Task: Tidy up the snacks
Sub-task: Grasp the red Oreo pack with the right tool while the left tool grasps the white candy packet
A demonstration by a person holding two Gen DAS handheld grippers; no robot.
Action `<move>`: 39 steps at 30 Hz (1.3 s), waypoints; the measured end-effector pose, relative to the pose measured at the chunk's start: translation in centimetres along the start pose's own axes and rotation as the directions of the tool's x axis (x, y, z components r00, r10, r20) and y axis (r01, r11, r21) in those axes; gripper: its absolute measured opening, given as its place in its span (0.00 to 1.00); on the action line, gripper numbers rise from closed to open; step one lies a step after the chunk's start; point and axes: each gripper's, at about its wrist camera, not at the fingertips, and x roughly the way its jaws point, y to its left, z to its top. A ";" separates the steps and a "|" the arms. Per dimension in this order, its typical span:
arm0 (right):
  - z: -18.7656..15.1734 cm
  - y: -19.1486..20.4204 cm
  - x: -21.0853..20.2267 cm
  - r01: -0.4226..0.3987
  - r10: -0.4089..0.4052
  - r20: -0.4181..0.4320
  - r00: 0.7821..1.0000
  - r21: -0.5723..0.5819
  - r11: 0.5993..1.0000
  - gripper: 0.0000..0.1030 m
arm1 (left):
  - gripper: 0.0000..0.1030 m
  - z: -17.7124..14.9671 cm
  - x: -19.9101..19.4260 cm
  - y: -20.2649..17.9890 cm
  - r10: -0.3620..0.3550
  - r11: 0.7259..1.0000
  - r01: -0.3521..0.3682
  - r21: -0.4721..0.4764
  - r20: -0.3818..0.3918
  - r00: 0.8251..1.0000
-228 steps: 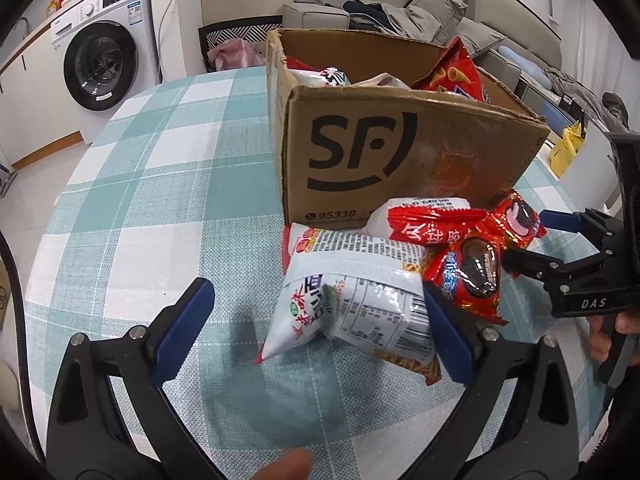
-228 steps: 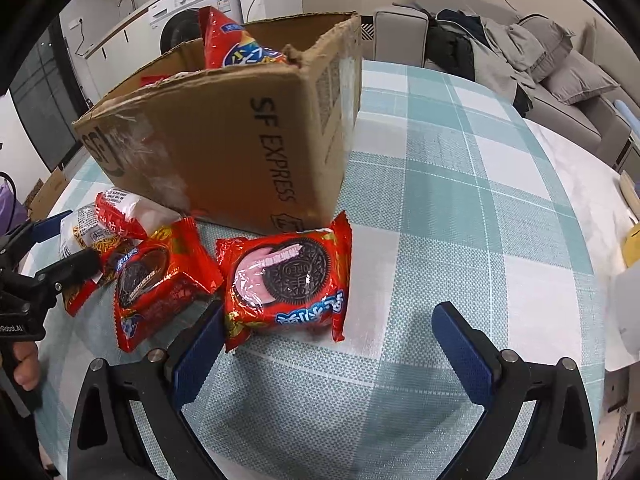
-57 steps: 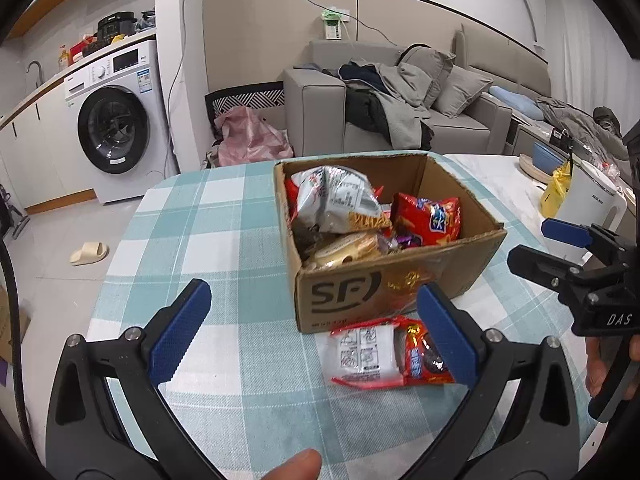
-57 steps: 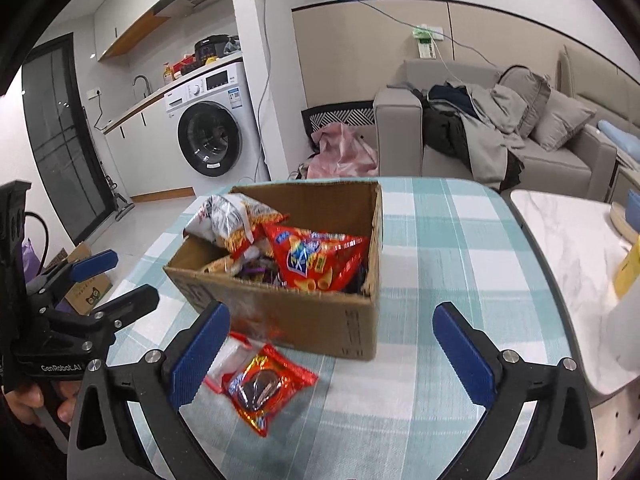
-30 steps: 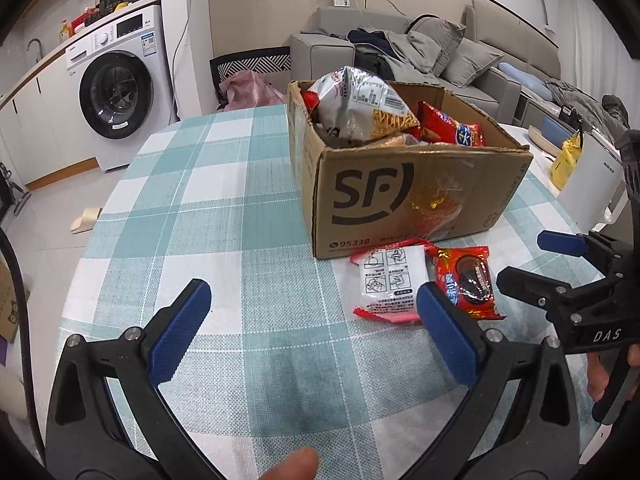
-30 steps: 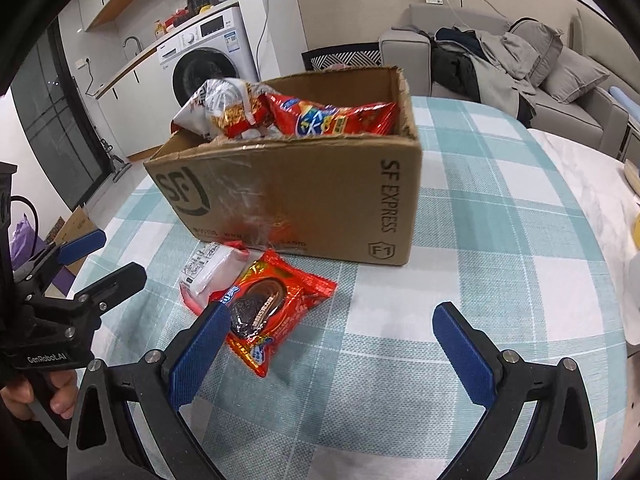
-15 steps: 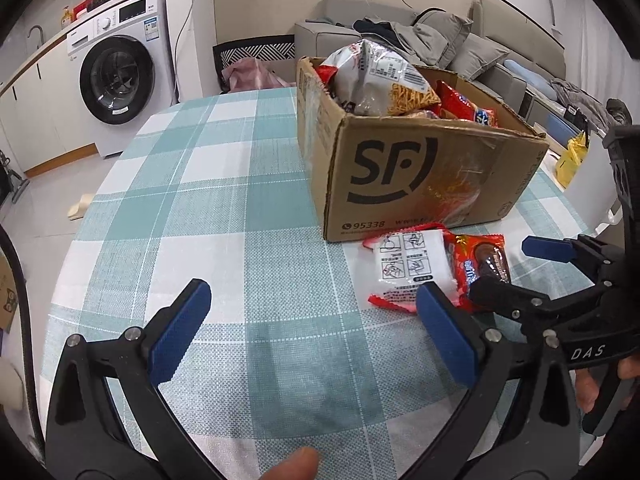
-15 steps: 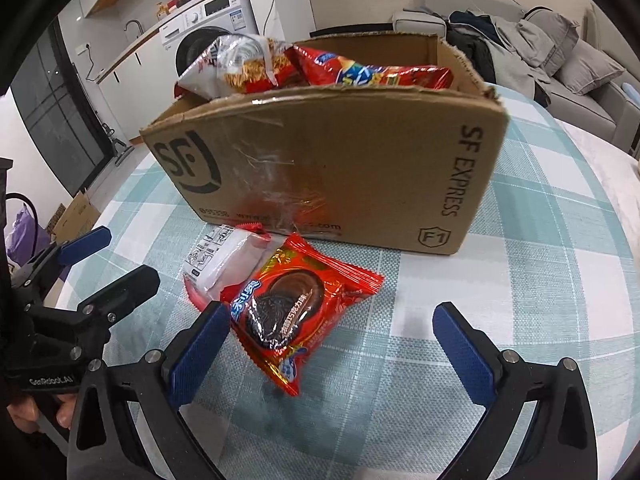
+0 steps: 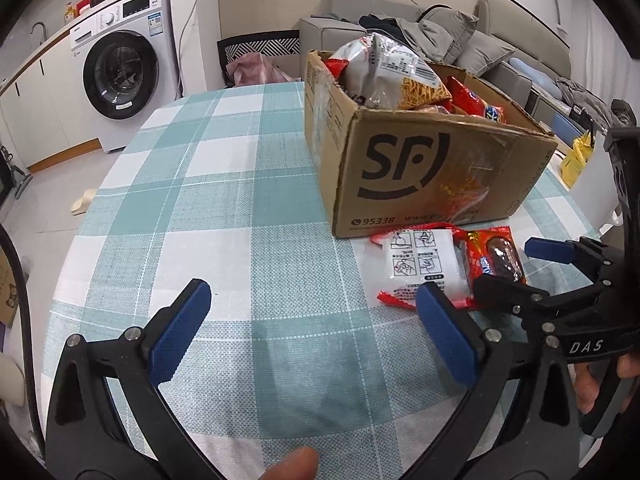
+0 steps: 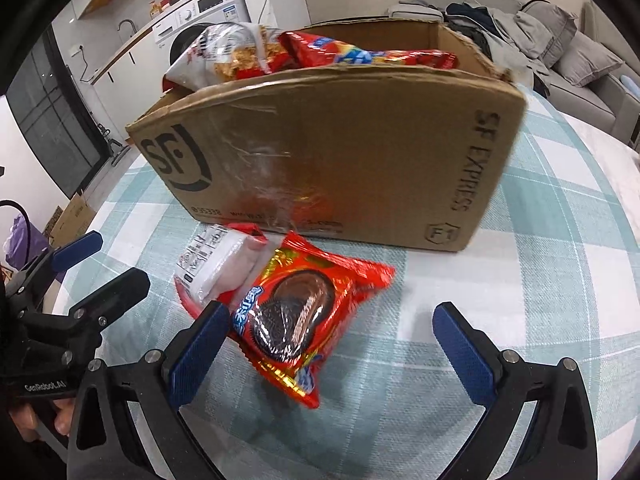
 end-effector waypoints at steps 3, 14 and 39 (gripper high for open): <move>-0.3 -1.2 -0.5 0.014 -0.014 0.004 1.000 0.017 1.000 1.00 | 0.99 0.0 0.3 -0.6 -0.005 1.000 0.005 0.016 -0.004 1.000; -0.5 -2.5 -1.3 0.019 -0.019 0.011 1.000 0.010 1.000 1.00 | 0.99 0.1 1.1 -1.7 -0.017 1.000 0.018 0.025 -0.023 1.000; -1.6 -3.9 -2.5 -0.036 0.035 0.065 0.997 0.013 0.999 0.46 | 0.99 0.7 3.2 -4.1 -0.057 0.997 0.061 0.041 -0.084 0.995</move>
